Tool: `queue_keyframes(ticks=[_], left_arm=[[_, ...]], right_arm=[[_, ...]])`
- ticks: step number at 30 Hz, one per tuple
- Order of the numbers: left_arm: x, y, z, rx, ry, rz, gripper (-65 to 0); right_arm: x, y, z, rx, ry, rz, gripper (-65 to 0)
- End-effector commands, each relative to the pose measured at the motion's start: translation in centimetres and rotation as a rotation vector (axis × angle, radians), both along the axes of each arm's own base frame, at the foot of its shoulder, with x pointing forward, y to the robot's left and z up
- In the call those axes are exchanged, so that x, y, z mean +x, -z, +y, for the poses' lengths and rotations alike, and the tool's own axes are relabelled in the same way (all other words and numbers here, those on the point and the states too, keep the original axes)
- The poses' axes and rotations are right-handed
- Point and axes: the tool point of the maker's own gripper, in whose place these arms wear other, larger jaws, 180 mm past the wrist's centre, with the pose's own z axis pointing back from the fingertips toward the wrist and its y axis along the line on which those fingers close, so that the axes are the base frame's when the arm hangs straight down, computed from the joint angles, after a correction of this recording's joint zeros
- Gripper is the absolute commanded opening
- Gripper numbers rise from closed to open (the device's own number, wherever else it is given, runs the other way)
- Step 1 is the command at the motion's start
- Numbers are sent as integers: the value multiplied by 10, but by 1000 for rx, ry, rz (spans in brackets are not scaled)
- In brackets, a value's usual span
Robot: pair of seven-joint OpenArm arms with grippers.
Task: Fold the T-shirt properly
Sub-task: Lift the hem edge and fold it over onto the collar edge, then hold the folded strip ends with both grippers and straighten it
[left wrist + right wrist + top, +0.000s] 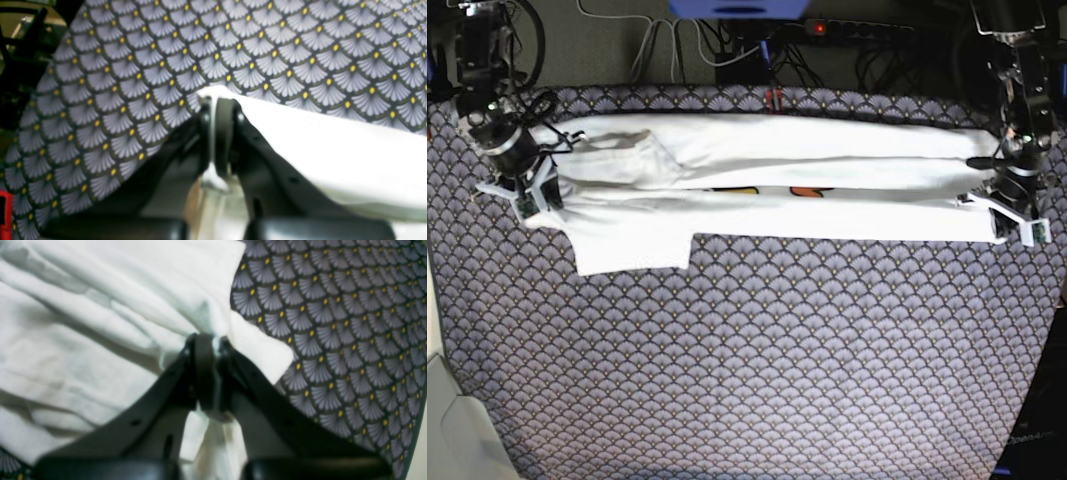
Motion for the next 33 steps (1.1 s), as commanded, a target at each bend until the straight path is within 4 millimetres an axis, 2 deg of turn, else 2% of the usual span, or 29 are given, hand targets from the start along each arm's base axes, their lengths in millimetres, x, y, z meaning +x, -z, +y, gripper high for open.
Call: queue_keyframes(ticks=[1,5,9,14,22,24,26,30,33], left_arm=[[3,-15,6,29,3,-43,-644],[-5,-13,3,33,13,-31,-644],[-13,-7,3,33,13,-10,-644],[-23,3,4,31,10,21,-642],[-37,27,16,23,-19,93,-632],[-38,30,17,22,-22,101,-585],[-40,32,17,22,-24,107,-482],[-39,31,17,23,-22,107,-267],[-37,29,17,25,-21,99,-210]], right_arm=[[5,-16,-6,-15,1,-49,-650],[-7,-15,2,-12,-41,-31,-650],[-22,-4,17,8,-141,34,-650],[-35,6,18,13,-140,73,-650],[-40,8,16,9,-140,87,-650],[-41,9,16,7,-140,89,-650],[-43,11,14,-1,-137,103,-647],[-48,18,2,-56,-106,179,-546],[-42,12,-7,-62,-80,160,-472]])
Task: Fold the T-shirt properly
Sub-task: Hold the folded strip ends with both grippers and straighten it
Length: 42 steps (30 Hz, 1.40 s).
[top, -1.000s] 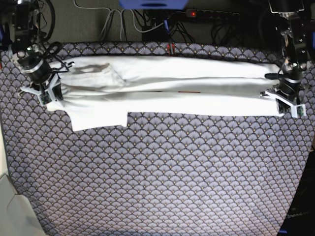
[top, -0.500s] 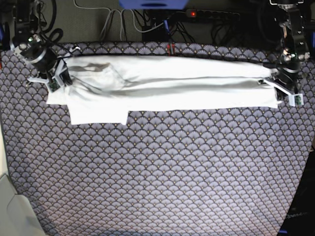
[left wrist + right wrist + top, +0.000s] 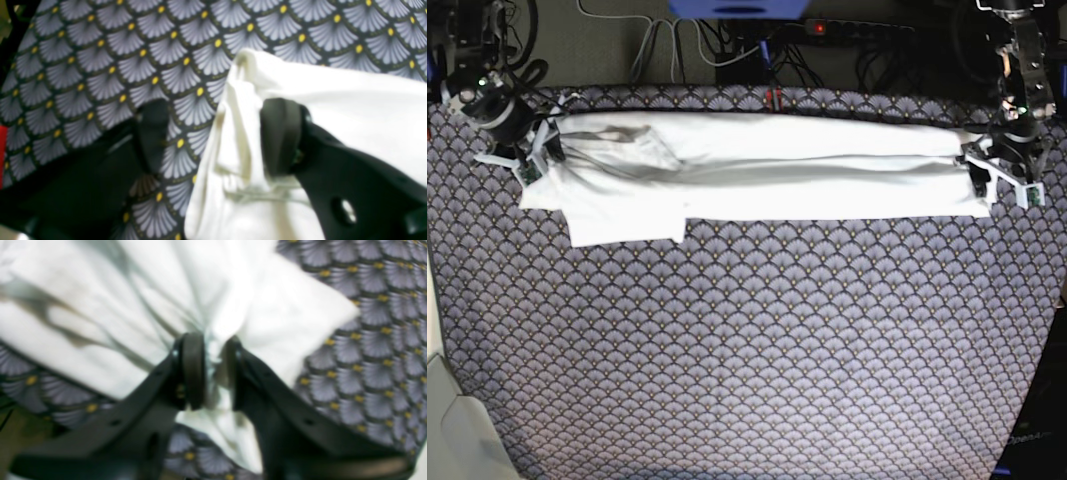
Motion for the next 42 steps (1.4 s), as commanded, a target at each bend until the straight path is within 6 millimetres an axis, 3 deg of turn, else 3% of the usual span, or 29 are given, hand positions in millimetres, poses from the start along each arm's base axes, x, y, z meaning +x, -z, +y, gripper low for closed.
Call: queue_keyframes(ticks=[1,5,12,26,31,42], left_arm=[[11,-16,7,25,8,-46,-209],[13,-18,10,33,8,-48,-209],[17,-24,15,42,10,-56,-209],[17,-23,16,46,9,-54,-209],[14,-32,32,60,-34,-73,-209],[19,-36,33,60,-36,-88,-209]], right_arm=[[8,-12,-4,-8,-7,-39,-455],[12,-21,-12,-21,11,-67,-423],[20,-47,-21,-54,25,-137,-425],[19,-46,-28,-78,17,-123,-421],[8,-36,-33,-82,23,-83,-421],[10,-61,-83,-151,137,-140,-423]])
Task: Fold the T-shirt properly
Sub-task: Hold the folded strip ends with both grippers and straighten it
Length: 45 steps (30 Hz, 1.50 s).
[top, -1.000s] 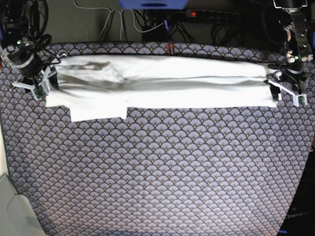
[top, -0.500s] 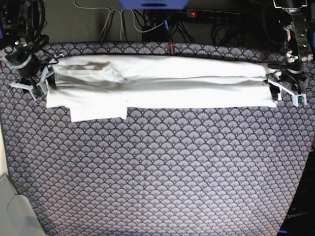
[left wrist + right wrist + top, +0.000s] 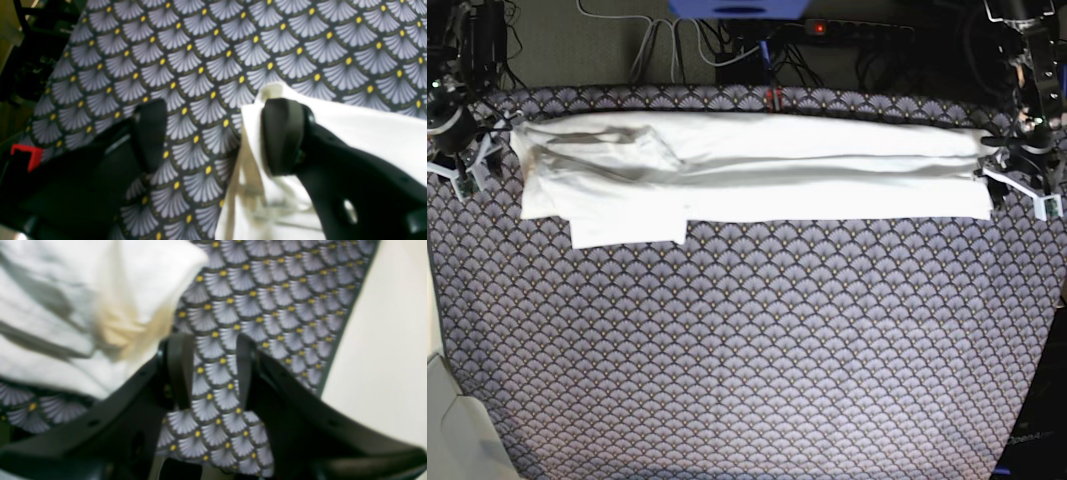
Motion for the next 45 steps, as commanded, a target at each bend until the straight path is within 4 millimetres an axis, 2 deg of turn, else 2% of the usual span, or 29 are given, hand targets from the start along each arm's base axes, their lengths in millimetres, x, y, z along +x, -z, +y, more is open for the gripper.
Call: queue_keyframes(ticks=[1,6,10,15,19,21,26,31,38,45], left_arm=[[8,-15,7,29,4,-43,-209],[8,-15,6,28,5,-42,-209],[7,-14,6,28,5,-39,-209],[4,-11,5,26,6,-31,-209],[1,-8,5,20,3,-11,-209],[-2,-4,5,9,-4,18,-209],[-2,-4,3,5,-2,22,-209],[-2,-3,3,7,-1,26,-210],[-2,-2,4,5,-5,28,-210],[1,-3,4,4,-3,22,-210]], right_arm=[[7,-13,-4,-7,-5,-43,-423],[17,-23,3,-4,-26,-81,-422],[45,-33,45,52,-125,-136,-420],[81,-31,92,74,-212,-111,-420],[107,-24,112,90,-214,-66,-420],[117,-15,120,115,-216,-44,-420],[134,11,118,152,-195,26,-420],[145,22,110,189,-169,30,-420],[142,38,97,212,-151,43,-412],[132,64,84,238,-115,95,-405]])
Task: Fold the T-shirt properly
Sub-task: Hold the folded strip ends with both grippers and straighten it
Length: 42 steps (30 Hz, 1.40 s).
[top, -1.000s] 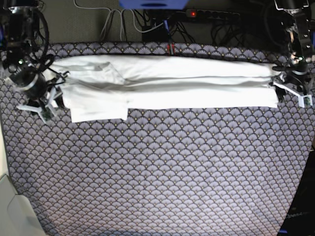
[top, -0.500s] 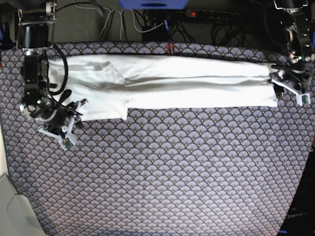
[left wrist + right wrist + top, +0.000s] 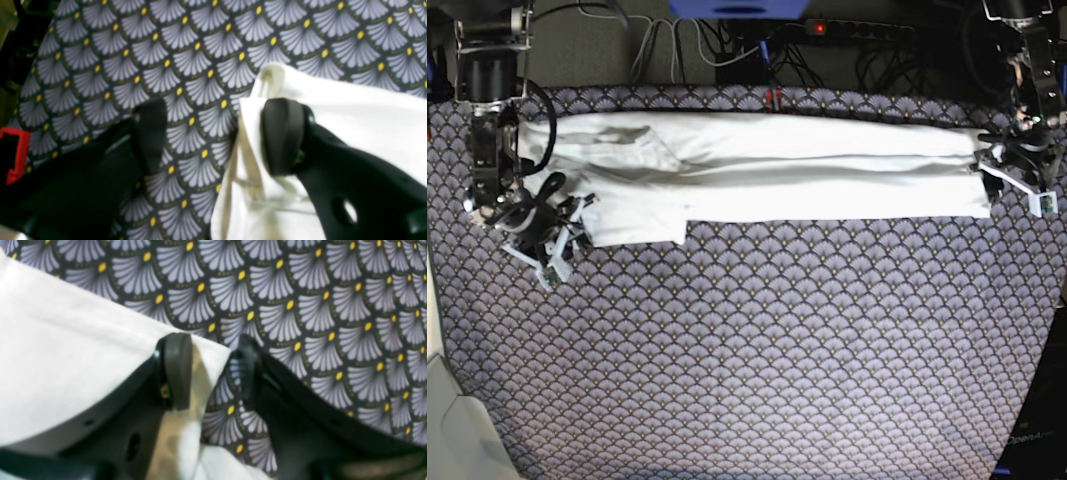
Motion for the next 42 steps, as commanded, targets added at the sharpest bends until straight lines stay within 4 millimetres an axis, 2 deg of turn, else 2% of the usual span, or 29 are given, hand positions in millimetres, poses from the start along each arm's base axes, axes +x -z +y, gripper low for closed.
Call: queue_keyframes(ticks=[1,8,10,13,14,17,23,28,36,42], left_arm=[[9,-15,8,30,3,-45,-210],[9,-15,8,30,3,-45,-210],[9,-15,8,30,3,-45,-210],[9,-15,8,30,3,-45,-210],[9,-15,8,30,3,-45,-210],[9,-15,8,30,3,-45,-210],[9,-15,8,30,3,-45,-210],[9,-15,8,30,3,-45,-210],[9,-16,9,30,2,-45,-210],[9,-16,9,30,2,-45,-210]], right_arm=[[3,-3,-11,-38,3,6,-405],[-7,9,8,-46,-61,40,-428],[-15,15,9,-48,-69,58,-490],[-18,13,13,-49,-80,48,-638],[-20,12,15,-50,-85,44,-650],[-22,2,20,-55,-105,11,-650],[-20,-40,31,-94,-164,-107,-650],[-21,-74,21,-109,-128,-205,-650],[-45,-88,4,-141,-94,-228,-650],[-75,-95,5,-158,-98,-228,-650]])
